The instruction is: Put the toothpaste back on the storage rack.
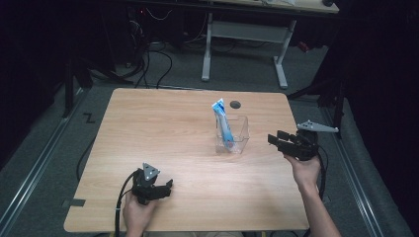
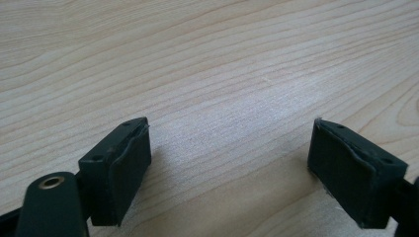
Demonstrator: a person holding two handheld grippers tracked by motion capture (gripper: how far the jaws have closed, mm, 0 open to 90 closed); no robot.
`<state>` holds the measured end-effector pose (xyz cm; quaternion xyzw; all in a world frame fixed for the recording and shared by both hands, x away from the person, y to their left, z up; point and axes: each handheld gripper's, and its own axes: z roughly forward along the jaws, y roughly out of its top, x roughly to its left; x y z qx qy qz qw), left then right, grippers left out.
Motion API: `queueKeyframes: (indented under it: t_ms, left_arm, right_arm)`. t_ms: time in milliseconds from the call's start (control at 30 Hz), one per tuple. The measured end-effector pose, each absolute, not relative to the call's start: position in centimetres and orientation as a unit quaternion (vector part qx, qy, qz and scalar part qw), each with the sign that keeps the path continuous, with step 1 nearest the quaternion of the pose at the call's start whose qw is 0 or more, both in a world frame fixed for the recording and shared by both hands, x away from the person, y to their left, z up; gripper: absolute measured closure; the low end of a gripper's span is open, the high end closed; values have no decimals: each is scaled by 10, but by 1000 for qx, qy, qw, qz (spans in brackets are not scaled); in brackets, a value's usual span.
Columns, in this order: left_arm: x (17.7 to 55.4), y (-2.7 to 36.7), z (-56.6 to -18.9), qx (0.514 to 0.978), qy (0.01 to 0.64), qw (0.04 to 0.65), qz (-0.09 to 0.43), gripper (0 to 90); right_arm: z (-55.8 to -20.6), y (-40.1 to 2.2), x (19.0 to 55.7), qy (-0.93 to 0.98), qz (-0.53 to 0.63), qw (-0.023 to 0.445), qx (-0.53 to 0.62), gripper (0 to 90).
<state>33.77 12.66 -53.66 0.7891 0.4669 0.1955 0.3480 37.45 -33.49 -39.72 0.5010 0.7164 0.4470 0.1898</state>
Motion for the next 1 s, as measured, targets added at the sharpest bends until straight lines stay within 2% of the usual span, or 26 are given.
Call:
queueKeyframes:
  t_ms: [1000]
  left_arm:
    - [338,127,-537,789,467,348,196,171]
  right_arm:
    - [-417,-342,352,707,453,185,510,498]
